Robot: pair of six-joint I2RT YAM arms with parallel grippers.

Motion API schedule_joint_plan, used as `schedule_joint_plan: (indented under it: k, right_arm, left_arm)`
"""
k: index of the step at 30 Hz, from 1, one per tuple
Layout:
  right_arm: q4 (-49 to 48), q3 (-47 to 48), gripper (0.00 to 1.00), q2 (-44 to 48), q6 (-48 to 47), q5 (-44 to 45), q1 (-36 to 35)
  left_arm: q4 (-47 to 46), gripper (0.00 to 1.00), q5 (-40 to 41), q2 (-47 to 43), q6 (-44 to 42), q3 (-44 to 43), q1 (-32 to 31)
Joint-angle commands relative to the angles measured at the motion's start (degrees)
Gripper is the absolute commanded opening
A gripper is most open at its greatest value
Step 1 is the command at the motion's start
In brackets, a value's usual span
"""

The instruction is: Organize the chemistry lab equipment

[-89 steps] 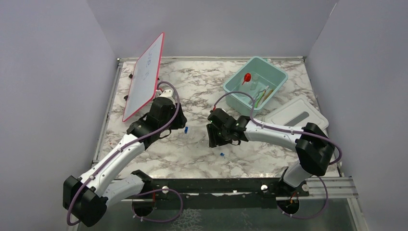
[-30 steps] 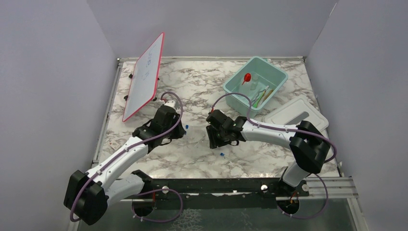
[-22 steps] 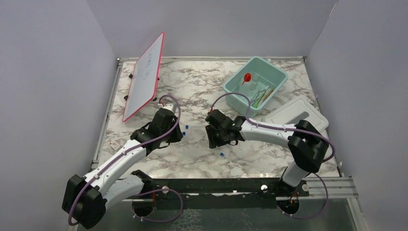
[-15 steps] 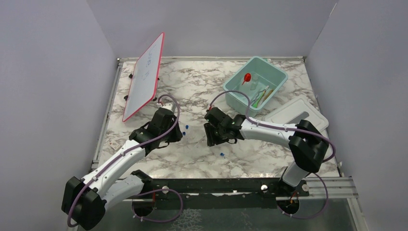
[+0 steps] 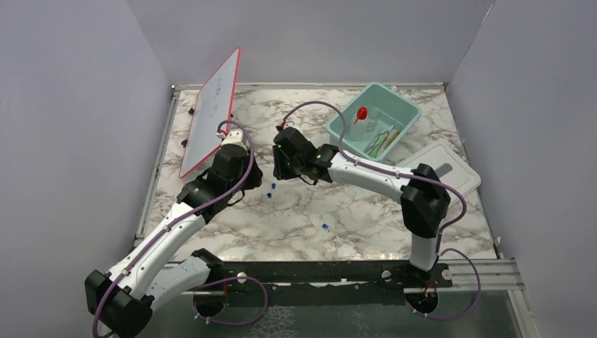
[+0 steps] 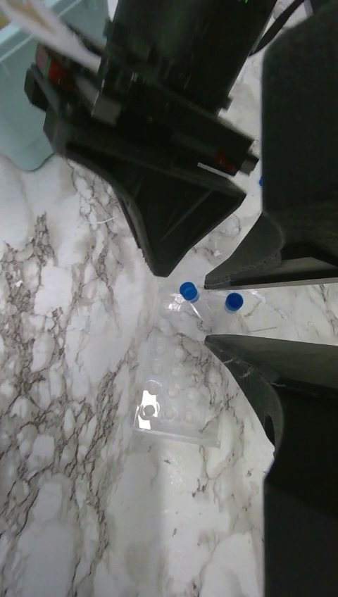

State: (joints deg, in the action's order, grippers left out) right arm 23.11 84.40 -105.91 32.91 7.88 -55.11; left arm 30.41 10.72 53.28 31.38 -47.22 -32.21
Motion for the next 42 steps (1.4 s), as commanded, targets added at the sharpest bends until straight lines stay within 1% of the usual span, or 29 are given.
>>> schedule_joint_plan:
  k: [1,5,8,13,21,33,42]
  right_arm:
    - [1.65,6.26,0.32,-5.35,-0.86,2.54,0.79]
    - [0.26,7.66,0.34,-7.58,-0.21,-2.75,1.23]
    - [1.74,8.87,0.34,-9.46,1.28,-5.31,1.36]
    - [2.80,9.27,0.33,-10.84,3.61,-7.46,1.35]
    - [3.59,9.15,0.30,-9.66,5.77,-14.80,1.32]
    - [3.45,7.45,0.29,-7.76,6.72,-18.37,1.28]
    - [4.41,8.96,0.28,-7.21,6.70,-17.20,1.32]
  left_arm:
    - [2.11,0.34,6.82,-2.12,-0.61,-4.41,0.30]
    - [3.28,0.35,10.61,-2.89,-0.79,-6.25,0.30]
    - [3.39,0.36,11.73,-2.96,-1.39,-6.72,0.30]
    - [3.42,0.37,11.56,-2.04,-2.37,-6.92,0.30]
    - [3.60,0.37,11.17,-2.20,-3.17,-6.32,0.39]
    - [3.55,0.37,10.90,-1.88,-2.49,-5.25,0.48]
    - [3.53,0.37,10.94,-1.80,-2.72,-5.43,0.57]
